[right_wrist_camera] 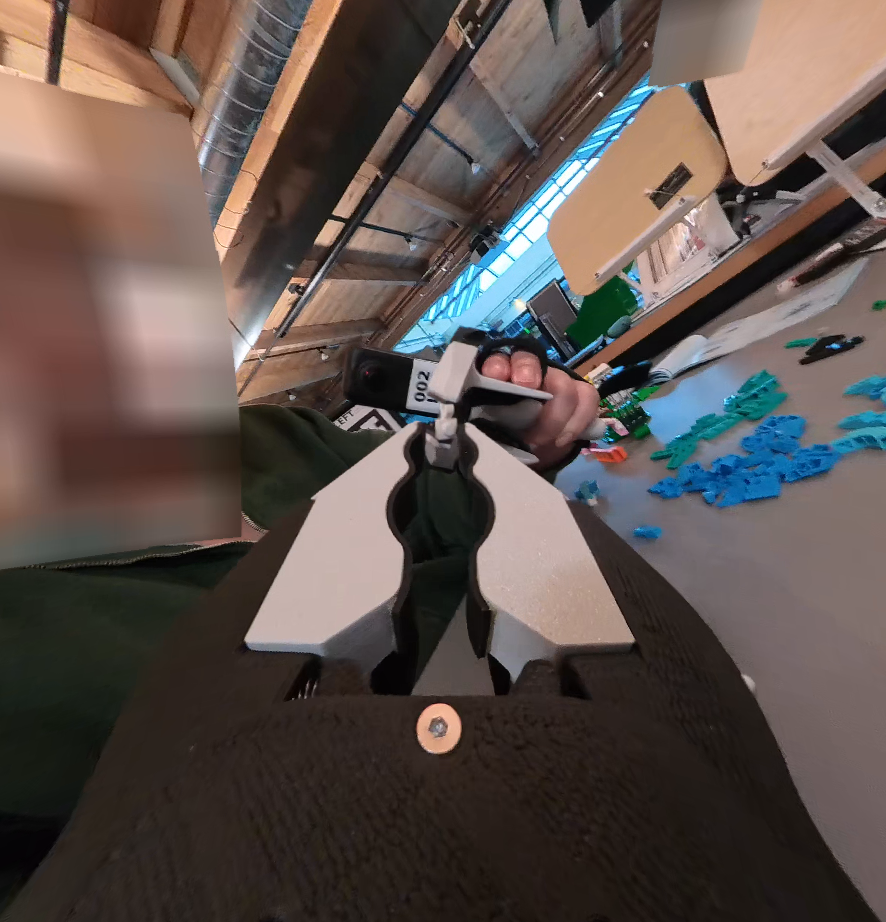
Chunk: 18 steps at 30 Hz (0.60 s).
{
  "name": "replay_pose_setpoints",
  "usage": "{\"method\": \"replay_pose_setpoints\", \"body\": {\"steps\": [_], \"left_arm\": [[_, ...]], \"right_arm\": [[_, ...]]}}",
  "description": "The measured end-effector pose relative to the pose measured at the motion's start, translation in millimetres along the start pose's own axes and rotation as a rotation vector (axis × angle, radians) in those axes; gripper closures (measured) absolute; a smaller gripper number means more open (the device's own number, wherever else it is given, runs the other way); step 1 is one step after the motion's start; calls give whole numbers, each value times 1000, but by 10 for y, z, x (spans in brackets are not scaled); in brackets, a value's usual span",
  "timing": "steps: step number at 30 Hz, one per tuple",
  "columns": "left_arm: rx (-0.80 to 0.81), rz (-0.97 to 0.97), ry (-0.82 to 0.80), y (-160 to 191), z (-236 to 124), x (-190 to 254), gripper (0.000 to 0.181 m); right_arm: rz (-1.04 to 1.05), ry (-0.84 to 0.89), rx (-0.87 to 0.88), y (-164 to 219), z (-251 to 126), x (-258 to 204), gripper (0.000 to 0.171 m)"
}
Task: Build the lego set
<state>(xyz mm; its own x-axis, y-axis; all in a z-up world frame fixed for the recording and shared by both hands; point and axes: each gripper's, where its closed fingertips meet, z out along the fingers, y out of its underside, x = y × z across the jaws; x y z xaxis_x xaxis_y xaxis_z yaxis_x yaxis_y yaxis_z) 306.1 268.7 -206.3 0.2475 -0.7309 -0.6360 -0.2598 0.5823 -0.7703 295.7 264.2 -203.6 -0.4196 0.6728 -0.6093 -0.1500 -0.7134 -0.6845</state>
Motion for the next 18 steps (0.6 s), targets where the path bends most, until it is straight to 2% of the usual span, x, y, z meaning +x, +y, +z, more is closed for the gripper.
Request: {"method": "replay_pose_setpoints", "body": {"steps": [4,7,8,9,13,15,18], "left_arm": [[6,-4,2,-23,11,10,171],[-36,-42,-10,62,17,-6,169],[-81,-54,-13,138,15,-8,160],[-137,-66,-12,233,2,-3,150],[-324,-138,24,557,-168,88,147],[-418,-188,61,699,-283,173,146],[-535,-251,102,855,-430,290,145]], "right_arm": [[-18,10,-8,-2,-9,-1,164],[-76,95,-25,-12,-34,89,165],[-118,157,-53,0,-57,155,165],[-184,249,-107,33,-97,254,165],[-611,646,-543,324,-322,657,165],[-794,735,-777,512,-375,760,165],[-925,739,-976,748,-345,812,165]]}}
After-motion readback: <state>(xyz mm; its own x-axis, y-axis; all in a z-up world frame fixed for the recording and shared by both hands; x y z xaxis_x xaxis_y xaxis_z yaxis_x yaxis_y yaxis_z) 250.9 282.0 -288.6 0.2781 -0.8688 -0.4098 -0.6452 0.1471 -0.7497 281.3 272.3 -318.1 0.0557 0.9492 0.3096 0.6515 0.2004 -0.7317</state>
